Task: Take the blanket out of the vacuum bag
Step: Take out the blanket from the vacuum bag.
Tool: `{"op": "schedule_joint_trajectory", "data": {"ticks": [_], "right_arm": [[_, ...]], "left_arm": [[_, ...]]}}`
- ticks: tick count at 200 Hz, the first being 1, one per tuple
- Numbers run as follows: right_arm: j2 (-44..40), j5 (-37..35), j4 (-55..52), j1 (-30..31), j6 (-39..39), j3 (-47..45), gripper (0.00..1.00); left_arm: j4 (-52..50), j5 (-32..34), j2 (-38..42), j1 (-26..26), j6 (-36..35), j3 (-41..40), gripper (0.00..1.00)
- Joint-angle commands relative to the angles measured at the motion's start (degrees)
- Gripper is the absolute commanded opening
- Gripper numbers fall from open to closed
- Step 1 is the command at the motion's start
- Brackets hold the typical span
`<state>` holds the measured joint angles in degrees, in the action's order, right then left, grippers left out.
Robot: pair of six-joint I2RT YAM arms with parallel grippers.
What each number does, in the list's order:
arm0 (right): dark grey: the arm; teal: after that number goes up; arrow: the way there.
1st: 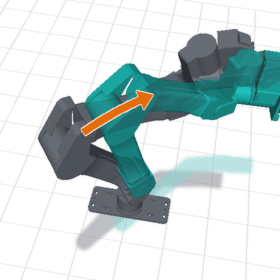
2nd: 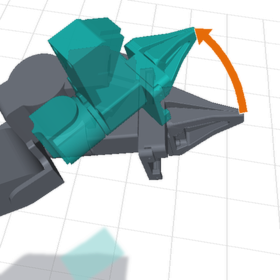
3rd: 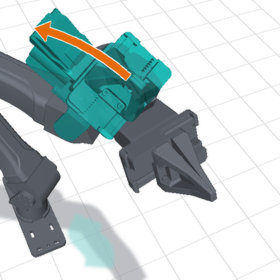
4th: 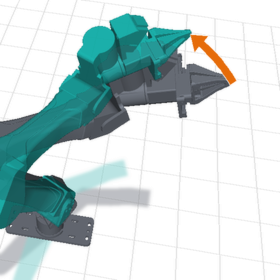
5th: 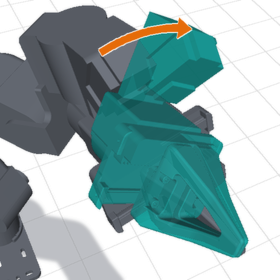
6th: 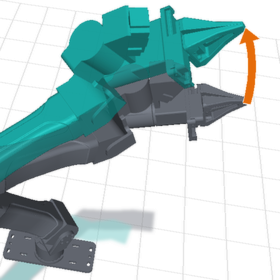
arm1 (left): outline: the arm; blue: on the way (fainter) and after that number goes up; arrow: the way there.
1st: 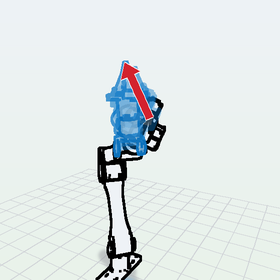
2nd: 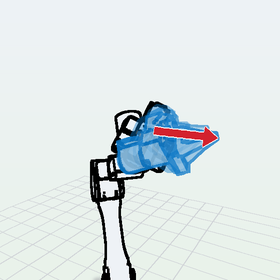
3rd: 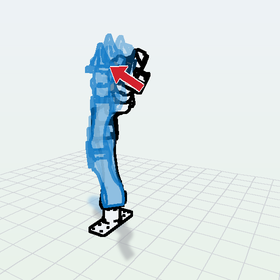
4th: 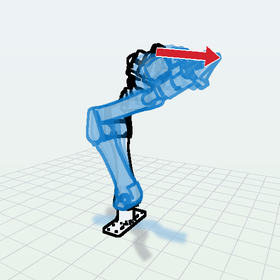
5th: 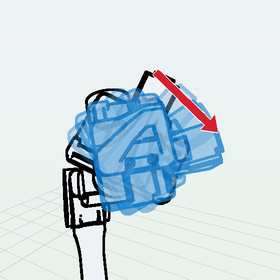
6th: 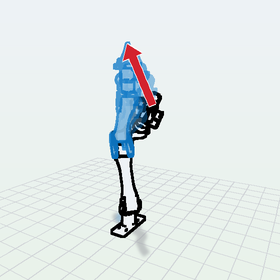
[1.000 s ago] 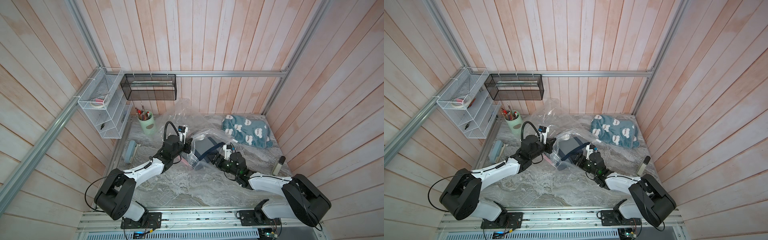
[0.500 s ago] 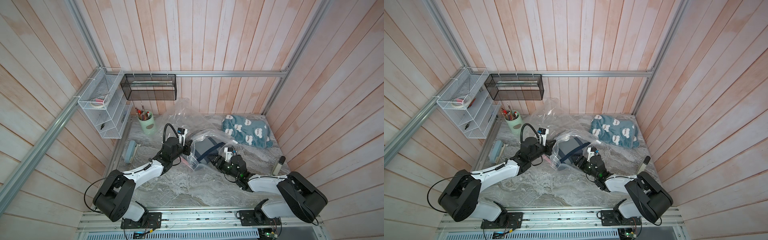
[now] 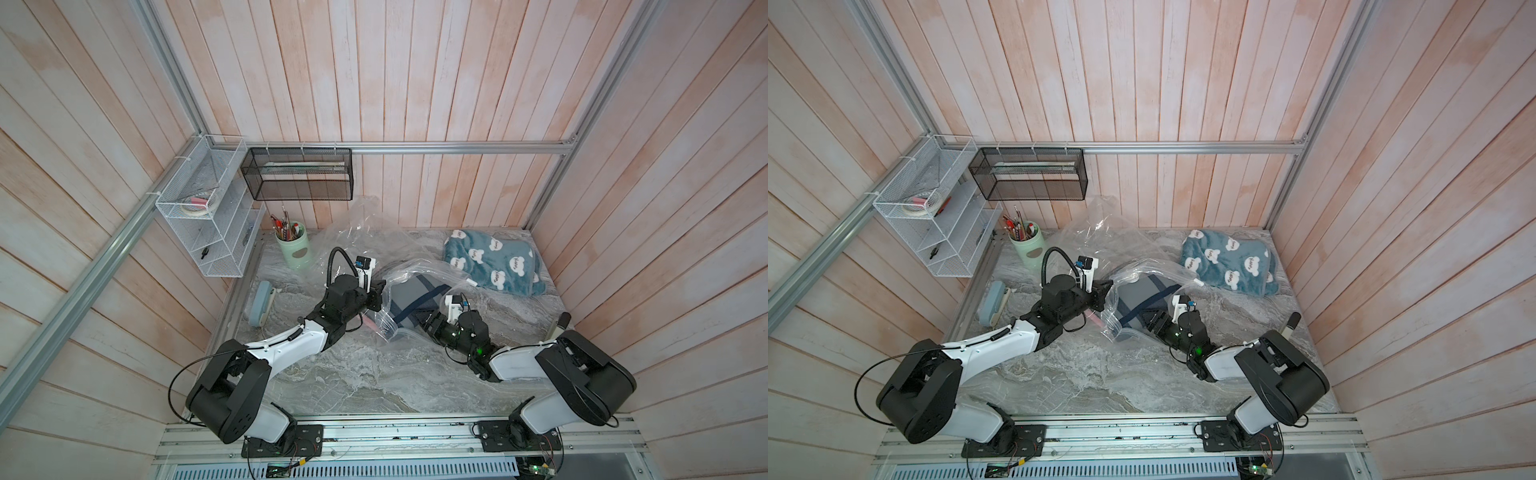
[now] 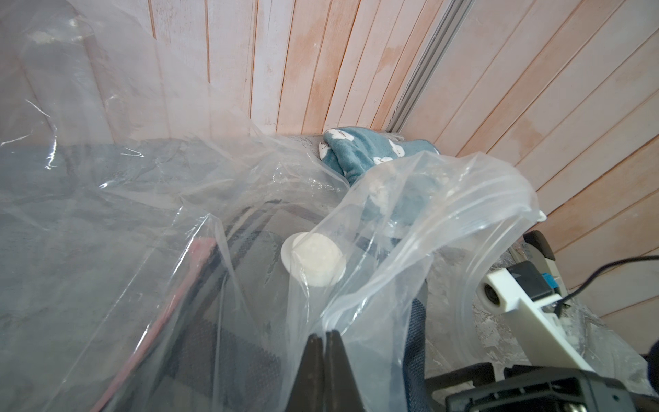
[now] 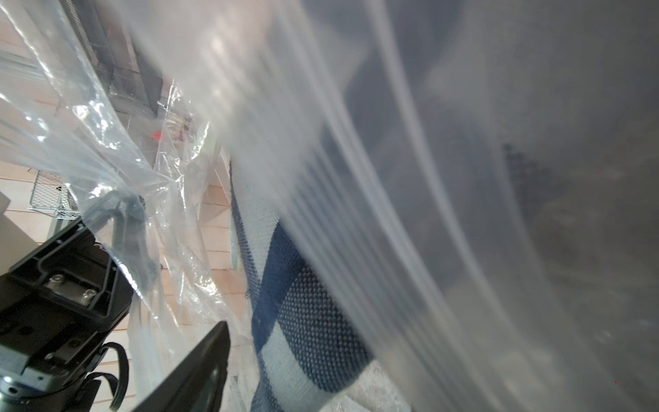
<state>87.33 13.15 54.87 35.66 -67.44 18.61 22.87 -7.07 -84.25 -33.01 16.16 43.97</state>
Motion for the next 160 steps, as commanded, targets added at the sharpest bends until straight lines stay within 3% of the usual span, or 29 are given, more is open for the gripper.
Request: {"op": "schedule_joint_trajectory", "data": {"ticks": [1,96,160], "right_arm": [[0.7,0.8,2.0,0.4,0.2,0.1,0.75],[0.4,1.9,5.9,-1.0,2.1,1.1,0.75],[5.1,5.2,10.4,-1.3,2.1,5.0,0.75]], "left_arm": [[-0.5,0.1,1.0,-0.3,0.7,-0.9,0.0],[-0.2,-0.1,0.2,-0.7,0.6,-0.2,0.0],[0.4,0.1,-0.4,-1.0,0.7,-0.5,0.0]]}}
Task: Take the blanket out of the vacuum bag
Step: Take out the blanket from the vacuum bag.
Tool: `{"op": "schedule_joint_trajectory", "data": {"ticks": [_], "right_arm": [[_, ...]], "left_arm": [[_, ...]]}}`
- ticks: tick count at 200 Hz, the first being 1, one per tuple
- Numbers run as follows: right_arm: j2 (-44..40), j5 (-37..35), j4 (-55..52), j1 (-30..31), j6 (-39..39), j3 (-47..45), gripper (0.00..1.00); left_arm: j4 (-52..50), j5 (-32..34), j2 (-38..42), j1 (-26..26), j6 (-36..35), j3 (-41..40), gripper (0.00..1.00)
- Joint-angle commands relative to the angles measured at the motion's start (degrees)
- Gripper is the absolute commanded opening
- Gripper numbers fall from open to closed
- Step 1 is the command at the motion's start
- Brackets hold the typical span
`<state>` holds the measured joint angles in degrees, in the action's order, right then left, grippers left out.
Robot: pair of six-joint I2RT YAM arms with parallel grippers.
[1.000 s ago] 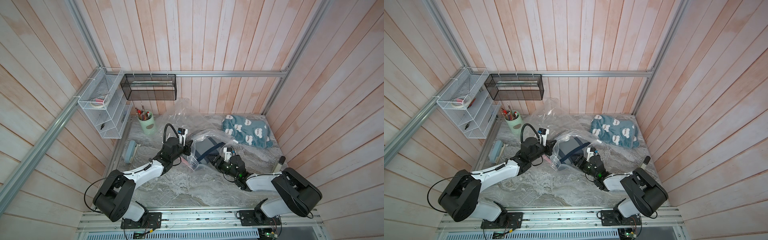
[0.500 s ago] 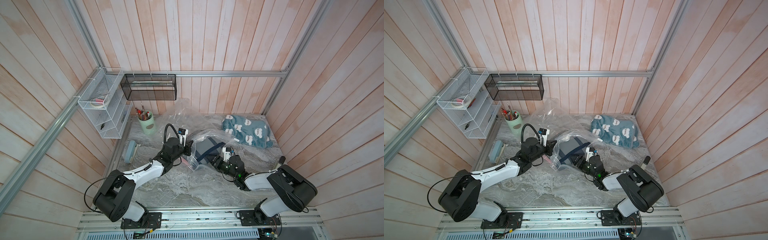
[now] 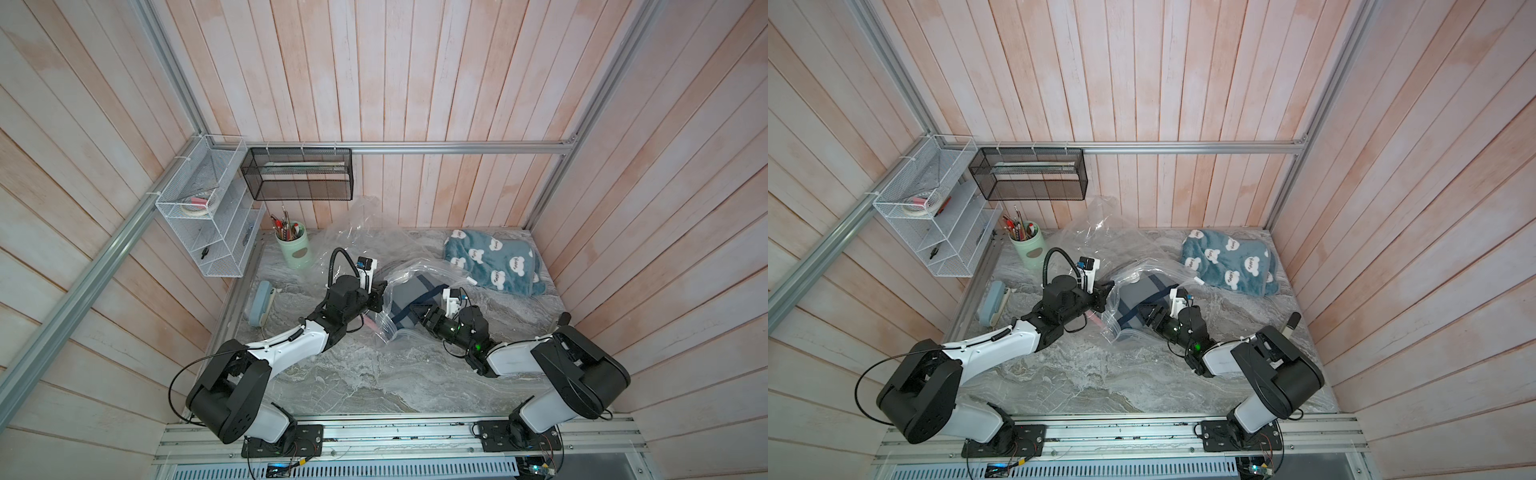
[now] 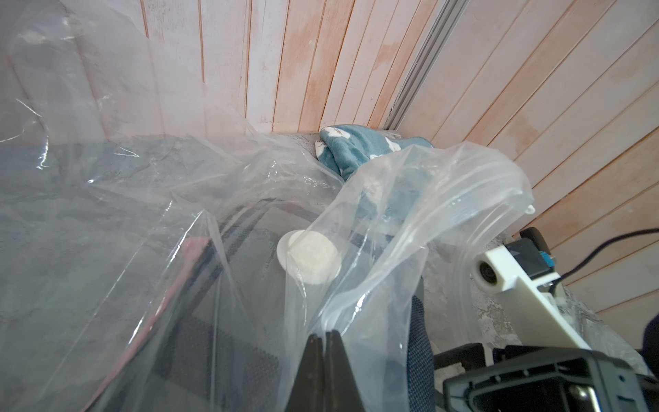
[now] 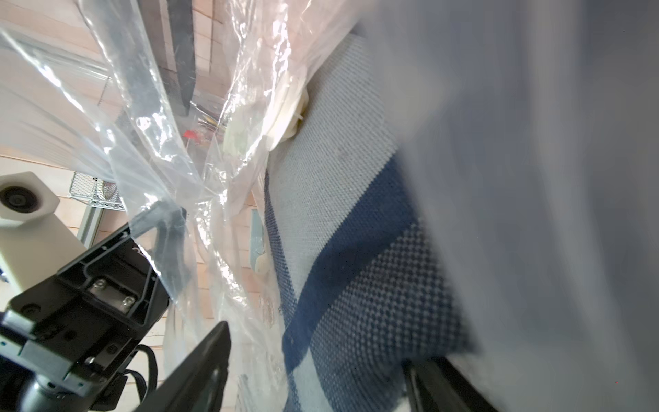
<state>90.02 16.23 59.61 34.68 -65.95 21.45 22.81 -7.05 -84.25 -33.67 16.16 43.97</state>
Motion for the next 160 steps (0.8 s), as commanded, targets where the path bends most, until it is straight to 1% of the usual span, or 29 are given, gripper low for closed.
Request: {"op": "schedule_joint_trajectory", "data": {"ticks": [1,53,66,85,106,112,129,134,160], "right_arm": [[2.5,2.2,5.8,-0.3,0.6,2.1,0.75],[11.3,7.4,11.7,-0.2,-1.2,7.7,0.7],[12.9,7.7,13.0,-0.2,-1.9,8.2,0.7],[14.8,8.4,15.1,-0.1,-2.8,8.6,0.63],[15.5,9.2,14.1,-0.1,-2.6,9.8,0.61],[15.5,9.2,12.9,-0.1,-2.1,10.3,0.59],[15.8,9.6,9.1,-0.2,-0.4,12.3,0.48],[15.9,9.8,8.2,-0.1,0.0,12.8,0.46],[16.9,9.6,6.9,-0.1,1.0,14.6,0.46]], "left_arm": [[0.4,0.1,-0.4,-0.3,0.8,-0.5,0.0],[-0.4,0.6,0.2,-0.4,-0.1,-0.6,0.0],[-0.6,0.5,0.3,-0.3,-0.1,-0.6,0.0],[-0.4,0.7,0.4,-0.3,-0.2,-0.9,0.0],[-0.5,0.6,0.3,-0.3,-0.3,-0.7,0.0],[-0.7,0.5,0.3,-0.4,-0.3,-0.6,0.0],[-0.5,0.5,0.4,-0.3,-0.4,-0.5,0.0],[-0.5,0.5,0.5,-0.3,-0.5,-0.5,0.0],[-1.2,0.5,0.6,-0.3,-0.7,0.1,0.0]]}}
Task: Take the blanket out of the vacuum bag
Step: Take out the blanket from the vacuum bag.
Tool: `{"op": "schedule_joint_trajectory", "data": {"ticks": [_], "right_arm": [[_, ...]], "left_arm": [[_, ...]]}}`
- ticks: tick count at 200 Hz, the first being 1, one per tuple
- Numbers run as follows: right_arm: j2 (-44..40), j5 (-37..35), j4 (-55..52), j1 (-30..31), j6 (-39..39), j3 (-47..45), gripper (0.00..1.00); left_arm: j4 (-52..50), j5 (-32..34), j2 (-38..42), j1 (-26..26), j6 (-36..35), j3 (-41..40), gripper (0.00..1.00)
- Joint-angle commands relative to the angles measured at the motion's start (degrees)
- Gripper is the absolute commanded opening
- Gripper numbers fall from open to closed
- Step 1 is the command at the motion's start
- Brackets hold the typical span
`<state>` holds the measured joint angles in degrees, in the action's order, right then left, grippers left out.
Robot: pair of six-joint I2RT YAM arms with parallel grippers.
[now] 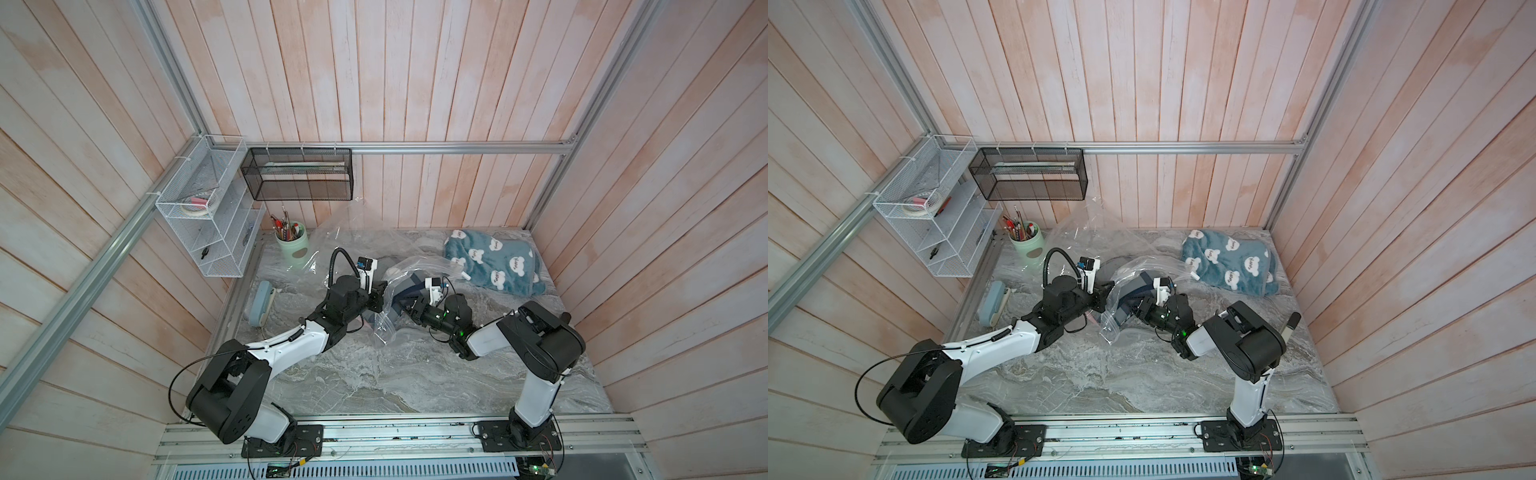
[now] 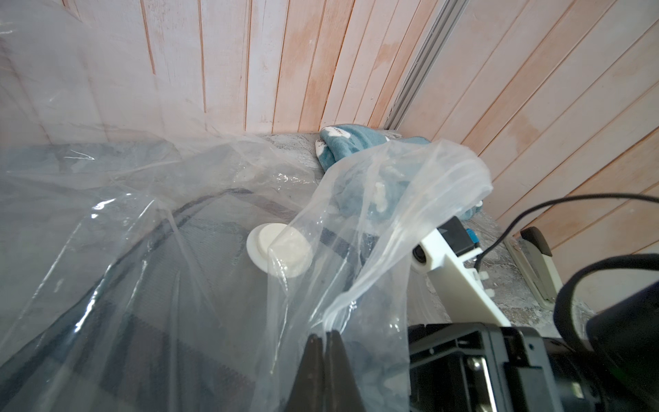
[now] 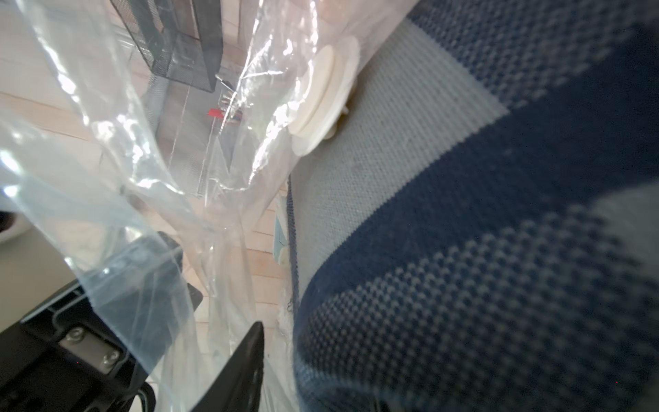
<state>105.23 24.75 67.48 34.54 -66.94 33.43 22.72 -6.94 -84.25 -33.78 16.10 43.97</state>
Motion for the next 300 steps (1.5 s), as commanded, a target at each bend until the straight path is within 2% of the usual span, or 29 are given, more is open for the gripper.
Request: {"op": "schedule_joint_trajectory", "data": {"ticks": [1,28,52,70,96,149,200,226,244,269,300], "right_arm": [[1.7,1.2,-1.1,0.0,2.0,2.7,0.46],[3.9,2.0,-2.6,-0.1,2.7,5.2,0.4],[6.6,2.8,-2.6,0.0,2.6,7.2,0.12],[7.9,3.8,-1.0,0.0,1.8,7.7,0.0],[6.5,3.4,-0.1,0.0,1.3,6.5,0.0],[-1.8,2.5,-4.1,0.0,2.5,4.1,0.0],[-10.1,-1.0,-6.2,-0.5,1.8,-4.2,0.0],[-11.0,-2.0,-13.1,-0.6,5.3,-3.6,0.0],[-8.9,-2.3,-11.5,-0.6,4.8,-3.8,0.0],[-4.1,-0.5,-4.5,-0.8,2.9,-2.8,0.35],[-0.2,0.2,2.3,-0.7,0.7,-2.3,0.57]], "left_arm": [[-1.2,0.3,0.6,-0.3,-0.6,0.1,0.0],[-1.6,0.6,1.5,-0.3,-1.2,0.0,0.0],[-2.5,0.7,2.2,-0.2,-1.5,0.2,0.0],[-2.4,1.2,2.7,-0.3,-1.7,-0.2,0.0],[-2.3,1.3,2.6,-0.2,-1.1,-0.3,0.0],[-3.4,3.9,0.7,-0.2,-1.4,1.3,0.0],[-3.4,5.1,-0.9,-0.1,-2.1,2.1,0.0],[-3.0,4.9,-1.4,-0.1,-2.0,1.9,0.0],[-3.1,4.8,-0.9,-0.1,-1.8,1.8,0.0],[-2.8,4.7,-0.1,-0.1,-1.9,1.0,0.0],[-2.9,4.3,1.0,-0.1,-1.7,0.1,0.0]]}}
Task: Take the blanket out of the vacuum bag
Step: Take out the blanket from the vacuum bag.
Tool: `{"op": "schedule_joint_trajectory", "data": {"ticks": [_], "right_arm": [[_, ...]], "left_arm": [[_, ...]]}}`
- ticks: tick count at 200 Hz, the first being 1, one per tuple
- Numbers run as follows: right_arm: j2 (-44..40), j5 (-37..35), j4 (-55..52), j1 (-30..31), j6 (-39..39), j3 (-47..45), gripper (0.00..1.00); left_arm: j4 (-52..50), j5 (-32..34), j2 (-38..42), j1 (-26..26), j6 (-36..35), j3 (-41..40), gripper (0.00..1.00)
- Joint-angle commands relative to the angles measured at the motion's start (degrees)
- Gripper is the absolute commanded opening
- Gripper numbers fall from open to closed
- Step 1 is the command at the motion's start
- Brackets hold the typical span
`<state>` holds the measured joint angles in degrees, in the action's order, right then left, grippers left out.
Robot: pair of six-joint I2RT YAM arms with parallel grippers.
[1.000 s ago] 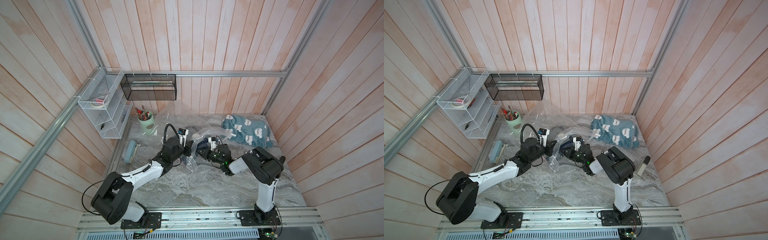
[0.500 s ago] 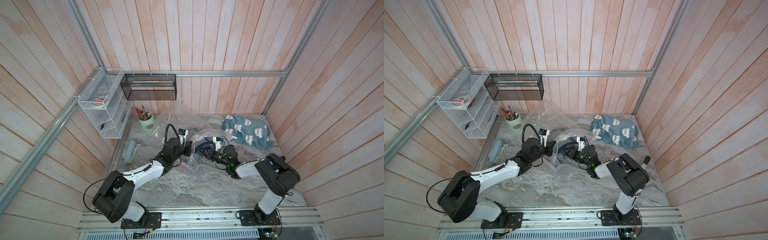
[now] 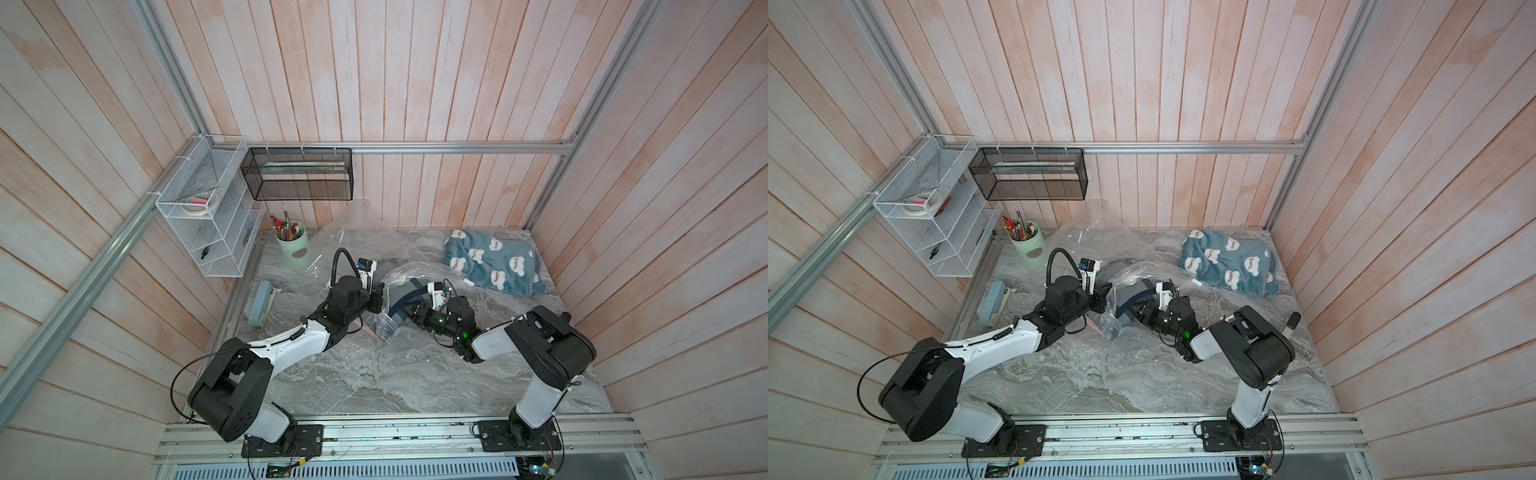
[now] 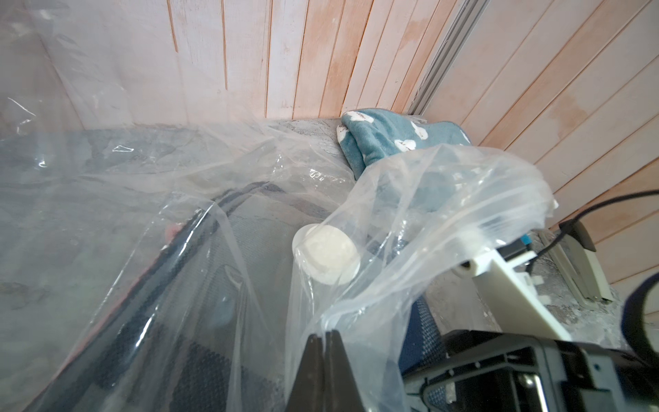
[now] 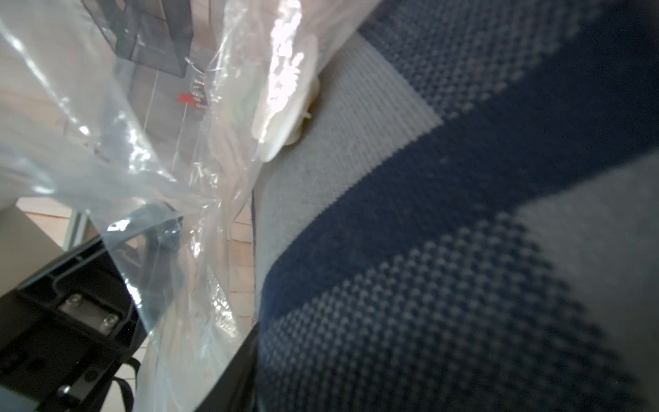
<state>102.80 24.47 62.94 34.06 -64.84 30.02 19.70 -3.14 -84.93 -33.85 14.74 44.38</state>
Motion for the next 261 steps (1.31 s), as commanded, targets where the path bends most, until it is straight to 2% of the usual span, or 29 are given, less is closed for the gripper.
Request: {"op": "schedule_joint_trajectory", "data": {"ticks": [1,17,36,102,112,119,134,145,198,237,261], "right_arm": [[2.3,0.5,7.0,-0.2,-1.4,1.1,0.57],[3.1,0.4,8.6,-0.3,-1.8,1.5,0.63],[3.7,0.6,9.4,-0.2,-2.0,2.7,0.65],[7.3,2.2,6.7,-0.2,-1.2,9.1,0.65],[8.5,2.7,6.9,-0.3,-1.6,10.0,0.62],[9.5,3.2,7.4,-0.3,-2.0,10.5,0.56],[11.4,4.1,8.6,-0.2,-2.9,11.4,0.2],[12.3,4.6,9.8,-0.2,-3.6,11.7,0.0],[8.2,5.7,11.7,-0.3,-5.3,9.9,0.0],[2.2,6.7,5.8,-0.2,-5.2,10.9,0.0],[-0.3,7.0,3.0,-0.3,-5.0,12.0,0.0]], "left_arm": [[0.1,0.5,1.7,0.0,-0.4,-0.4,0.0],[0.2,0.5,2.3,-0.1,-0.5,-0.8,0.0],[0.1,0.6,2.5,0.0,-0.7,-0.9,0.0],[0.4,0.3,2.4,0.0,-0.3,-1.1,0.0],[0.4,0.3,2.4,0.0,-0.4,-1.0,0.0],[0.3,0.3,2.4,-0.1,-0.3,-1.0,0.0],[0.2,0.4,2.5,-0.1,-0.4,-0.9,0.0],[0.2,0.5,2.6,0.0,-0.5,-0.8,0.0],[-1.7,3.4,0.6,1.0,-1.7,1.9,0.0],[1.0,-0.8,-2.3,4.2,-1.1,3.3,0.0],[1.4,-1.0,-2.9,4.9,-1.4,3.4,0.0]]}}
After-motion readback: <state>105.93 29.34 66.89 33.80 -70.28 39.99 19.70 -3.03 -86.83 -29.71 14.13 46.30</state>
